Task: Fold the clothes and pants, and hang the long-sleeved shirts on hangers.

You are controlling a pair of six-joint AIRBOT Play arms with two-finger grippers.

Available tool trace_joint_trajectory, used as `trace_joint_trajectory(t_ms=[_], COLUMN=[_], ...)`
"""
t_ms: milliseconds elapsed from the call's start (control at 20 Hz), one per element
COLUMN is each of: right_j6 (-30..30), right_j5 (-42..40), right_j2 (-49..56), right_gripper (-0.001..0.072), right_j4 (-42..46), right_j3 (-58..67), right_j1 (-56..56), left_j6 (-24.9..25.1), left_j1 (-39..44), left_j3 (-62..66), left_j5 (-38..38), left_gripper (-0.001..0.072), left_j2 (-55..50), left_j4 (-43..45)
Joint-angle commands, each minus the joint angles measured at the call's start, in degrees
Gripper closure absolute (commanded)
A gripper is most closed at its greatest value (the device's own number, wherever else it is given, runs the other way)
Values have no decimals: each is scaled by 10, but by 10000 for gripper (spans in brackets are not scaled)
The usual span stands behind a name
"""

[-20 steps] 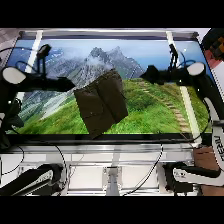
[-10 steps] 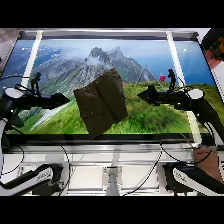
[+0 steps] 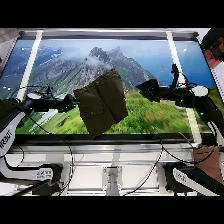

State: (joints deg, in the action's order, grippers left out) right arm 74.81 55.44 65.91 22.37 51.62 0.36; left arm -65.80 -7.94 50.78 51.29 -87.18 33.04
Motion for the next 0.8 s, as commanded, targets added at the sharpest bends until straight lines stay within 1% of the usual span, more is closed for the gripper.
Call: trace_joint_trajectory(t_ms=[0, 100, 300, 350, 400, 450, 500, 600, 750], right_j6=[1, 1, 1, 2, 9, 30, 44, 57, 68], right_j5=[1, 1, 10, 16, 23, 25, 29, 46, 76], right_j2=[0, 0, 0, 0, 0, 1, 3, 14, 38], right_gripper=[222, 222, 222, 224, 228, 283, 325, 324, 321], right_j4=[-1, 0, 8, 8, 14, 35, 60, 86, 106], right_j3=[23, 33, 34, 34, 34, 34, 33, 27, 5], right_j1=[0, 0, 0, 0, 0, 0, 0, 0, 0], left_j6=[2, 2, 2, 2, 2, 2, 3, 22, 22], left_j1=[20, 33, 59, 61, 61, 61, 61, 63, 84], left_j3=[0, 0, 0, 0, 0, 0, 2, 6, 6], left_j5=[-39, -54, -72, -69, -67, -63, -55, -26, 7], left_gripper=[289, 292, 400, 546, 645, 674, 674, 675, 676], left_j2=[-15, -15, -15, -15, -14, -12, -9, 3, 32], left_j4=[-10, -10, -12, -19, -28, -41, -47, -48, -45])
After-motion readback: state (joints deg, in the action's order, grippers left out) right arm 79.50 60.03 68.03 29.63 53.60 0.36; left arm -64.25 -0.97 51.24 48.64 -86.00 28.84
